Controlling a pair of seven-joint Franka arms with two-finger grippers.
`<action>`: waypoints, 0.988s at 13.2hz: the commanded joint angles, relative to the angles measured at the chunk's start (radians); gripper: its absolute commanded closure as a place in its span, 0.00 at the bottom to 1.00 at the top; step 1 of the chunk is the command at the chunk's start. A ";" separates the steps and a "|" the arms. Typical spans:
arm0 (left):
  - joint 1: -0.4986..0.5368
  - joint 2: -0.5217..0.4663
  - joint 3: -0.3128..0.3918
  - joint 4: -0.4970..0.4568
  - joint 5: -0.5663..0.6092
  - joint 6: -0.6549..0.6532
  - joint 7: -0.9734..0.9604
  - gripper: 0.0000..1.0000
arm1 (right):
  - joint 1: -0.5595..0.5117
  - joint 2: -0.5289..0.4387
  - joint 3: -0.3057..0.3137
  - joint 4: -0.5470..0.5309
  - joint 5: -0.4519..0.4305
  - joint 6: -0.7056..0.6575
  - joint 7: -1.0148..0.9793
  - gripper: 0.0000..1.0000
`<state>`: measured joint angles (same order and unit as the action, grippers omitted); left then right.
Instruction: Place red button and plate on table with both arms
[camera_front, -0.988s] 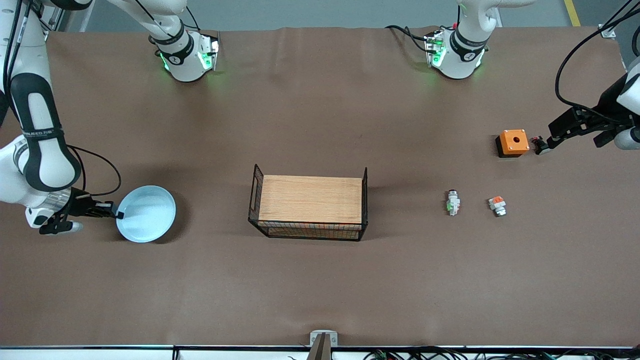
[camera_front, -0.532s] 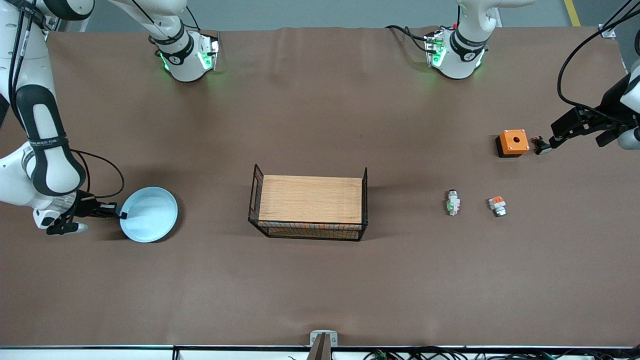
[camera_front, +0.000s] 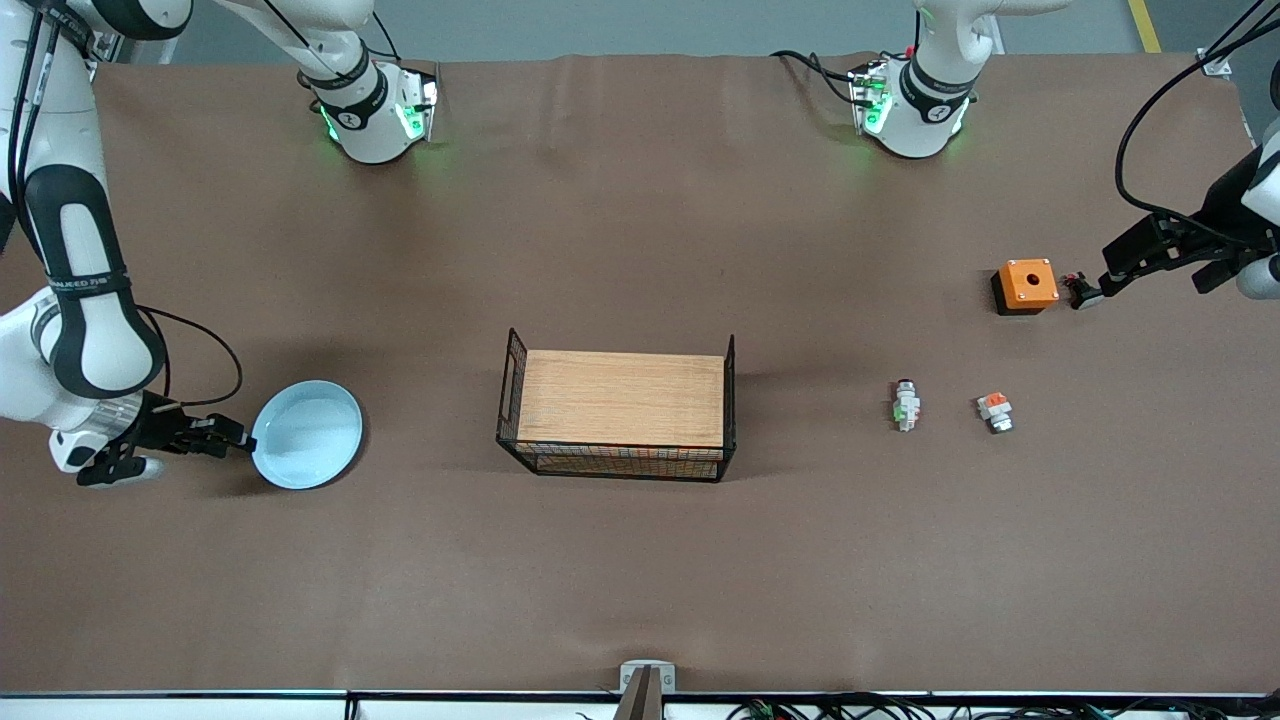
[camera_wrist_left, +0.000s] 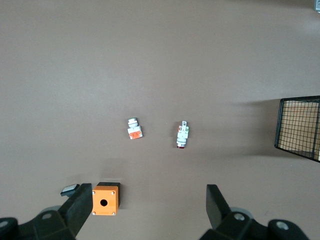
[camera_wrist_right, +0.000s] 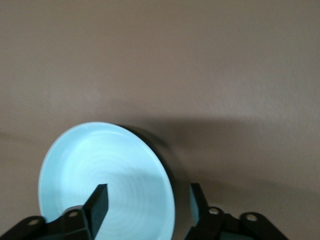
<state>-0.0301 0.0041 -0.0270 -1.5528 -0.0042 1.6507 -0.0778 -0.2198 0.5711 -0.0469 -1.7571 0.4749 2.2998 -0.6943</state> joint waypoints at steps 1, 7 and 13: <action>0.001 -0.001 0.001 0.016 -0.007 -0.020 0.006 0.00 | 0.039 -0.120 -0.004 -0.019 -0.088 -0.061 0.098 0.00; 0.001 -0.001 0.002 0.016 -0.007 -0.019 0.009 0.00 | 0.155 -0.312 0.006 0.187 -0.401 -0.590 0.629 0.00; 0.001 -0.001 0.002 0.016 -0.010 -0.019 0.009 0.00 | 0.227 -0.312 0.004 0.424 -0.486 -0.872 0.769 0.00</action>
<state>-0.0297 0.0042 -0.0267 -1.5506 -0.0042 1.6495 -0.0778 -0.0083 0.2318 -0.0365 -1.3866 0.0170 1.4580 0.0400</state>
